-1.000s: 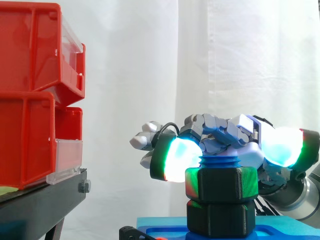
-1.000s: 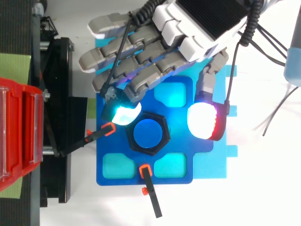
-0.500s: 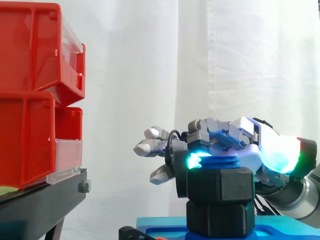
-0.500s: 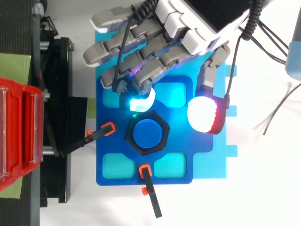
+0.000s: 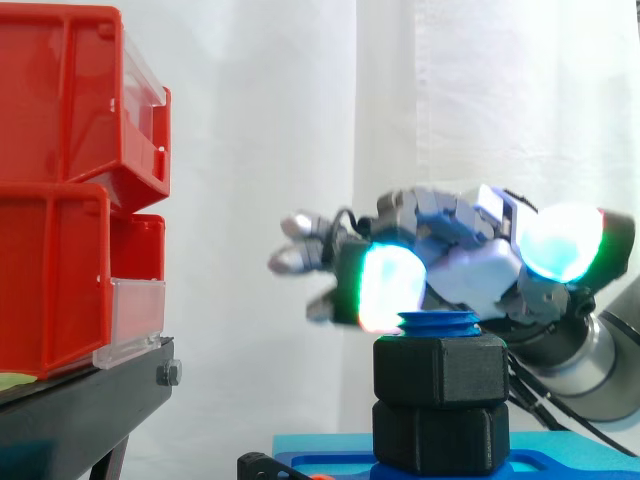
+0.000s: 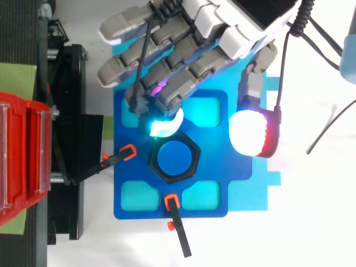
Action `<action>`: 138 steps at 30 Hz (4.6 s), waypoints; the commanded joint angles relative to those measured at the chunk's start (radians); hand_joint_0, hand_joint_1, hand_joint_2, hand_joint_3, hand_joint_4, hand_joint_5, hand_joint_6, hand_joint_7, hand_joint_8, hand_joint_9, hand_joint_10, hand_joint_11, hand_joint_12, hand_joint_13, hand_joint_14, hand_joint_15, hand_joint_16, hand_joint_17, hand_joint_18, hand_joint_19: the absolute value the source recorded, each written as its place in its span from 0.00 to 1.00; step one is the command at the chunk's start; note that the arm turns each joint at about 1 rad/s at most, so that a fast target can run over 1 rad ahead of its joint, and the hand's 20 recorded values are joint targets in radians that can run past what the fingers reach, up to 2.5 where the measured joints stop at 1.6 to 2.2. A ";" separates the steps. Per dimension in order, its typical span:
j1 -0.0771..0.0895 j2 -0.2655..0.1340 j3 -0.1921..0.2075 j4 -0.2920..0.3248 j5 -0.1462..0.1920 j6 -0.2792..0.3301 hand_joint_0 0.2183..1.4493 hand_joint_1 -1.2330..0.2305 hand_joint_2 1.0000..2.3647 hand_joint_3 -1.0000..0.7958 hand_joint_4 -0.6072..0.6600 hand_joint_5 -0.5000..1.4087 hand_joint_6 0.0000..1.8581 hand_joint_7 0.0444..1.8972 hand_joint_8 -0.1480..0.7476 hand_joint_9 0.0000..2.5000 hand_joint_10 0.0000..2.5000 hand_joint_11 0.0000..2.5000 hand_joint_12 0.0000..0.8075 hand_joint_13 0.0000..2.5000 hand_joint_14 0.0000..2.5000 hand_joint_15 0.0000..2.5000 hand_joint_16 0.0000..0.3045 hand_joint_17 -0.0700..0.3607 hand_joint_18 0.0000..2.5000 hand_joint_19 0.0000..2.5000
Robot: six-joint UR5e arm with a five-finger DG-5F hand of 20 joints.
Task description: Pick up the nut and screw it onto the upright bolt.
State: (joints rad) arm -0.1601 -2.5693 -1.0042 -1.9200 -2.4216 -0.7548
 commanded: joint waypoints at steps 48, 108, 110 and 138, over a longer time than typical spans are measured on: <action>0.037 -0.042 -0.050 0.006 0.105 -0.021 0.19 0.79 0.00 0.28 0.68 0.20 0.27 0.57 0.45 0.19 0.00 0.00 0.41 0.07 0.00 0.00 0.13 0.37 0.00 0.00; -0.007 0.497 -0.453 -0.309 0.490 -0.270 0.17 0.78 0.00 0.28 0.61 0.15 0.27 0.32 0.39 0.10 0.00 0.00 0.41 0.00 0.00 0.00 0.15 0.40 0.00 0.00; -0.001 0.543 -0.499 -0.379 0.567 -0.285 0.18 0.76 0.00 0.28 0.61 0.15 0.27 0.32 0.39 0.10 0.00 0.00 0.41 0.00 0.00 0.00 0.15 0.40 0.00 0.00; 0.202 0.660 -0.531 -1.083 1.196 0.368 0.21 0.66 0.00 0.28 0.60 0.15 0.27 0.33 0.38 0.09 0.00 0.00 0.40 0.00 0.00 0.00 0.14 0.39 0.00 0.00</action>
State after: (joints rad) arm 0.0339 -1.9095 -1.5355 -2.8989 -1.4162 -0.4763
